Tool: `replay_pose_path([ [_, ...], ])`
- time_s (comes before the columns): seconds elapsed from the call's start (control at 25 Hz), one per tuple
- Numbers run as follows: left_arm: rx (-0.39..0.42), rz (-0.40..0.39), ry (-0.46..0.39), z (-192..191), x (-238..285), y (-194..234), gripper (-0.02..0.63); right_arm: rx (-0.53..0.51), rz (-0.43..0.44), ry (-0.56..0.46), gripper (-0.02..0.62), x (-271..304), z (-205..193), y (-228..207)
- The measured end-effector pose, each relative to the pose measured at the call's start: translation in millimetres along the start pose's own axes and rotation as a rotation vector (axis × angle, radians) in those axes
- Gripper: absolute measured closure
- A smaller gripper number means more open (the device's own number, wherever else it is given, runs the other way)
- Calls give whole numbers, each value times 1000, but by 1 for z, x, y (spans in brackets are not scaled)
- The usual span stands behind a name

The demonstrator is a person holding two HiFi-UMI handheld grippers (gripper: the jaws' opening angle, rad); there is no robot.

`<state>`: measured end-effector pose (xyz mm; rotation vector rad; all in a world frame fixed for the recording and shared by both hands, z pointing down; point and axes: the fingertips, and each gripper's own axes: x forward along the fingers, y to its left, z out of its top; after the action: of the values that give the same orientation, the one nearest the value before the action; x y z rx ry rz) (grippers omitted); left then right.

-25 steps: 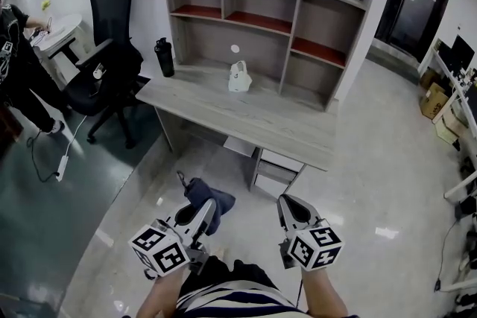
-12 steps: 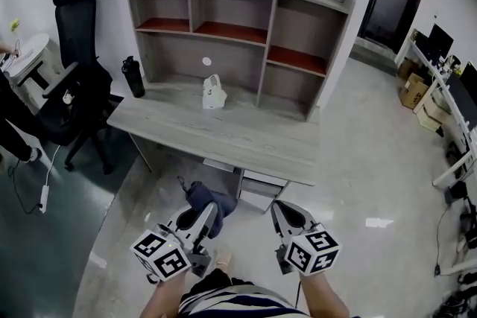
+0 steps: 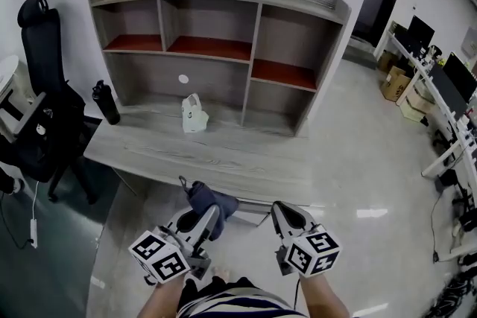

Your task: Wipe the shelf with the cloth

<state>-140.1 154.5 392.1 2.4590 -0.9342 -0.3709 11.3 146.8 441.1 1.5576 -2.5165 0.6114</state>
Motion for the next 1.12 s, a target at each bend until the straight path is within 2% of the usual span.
replay_pose_path([
  [0.24,-47,-101,-15,11,37,11,571,20,-67,-31,569,16,19,-22],
  [0.4,-16,-132,12,14,67,10,571,22,-104,-55,569,18,31,-43],
  [0.56,28,-132,48,13,100,9,571,33,-117,-89,569,26,47,-73],
  [0.76,97,-104,42,18,147,18,571,24,-62,-111,569,52,66,-107],
  [1.12,115,-46,21,25,237,22,571,2,46,-88,569,82,102,-168],
])
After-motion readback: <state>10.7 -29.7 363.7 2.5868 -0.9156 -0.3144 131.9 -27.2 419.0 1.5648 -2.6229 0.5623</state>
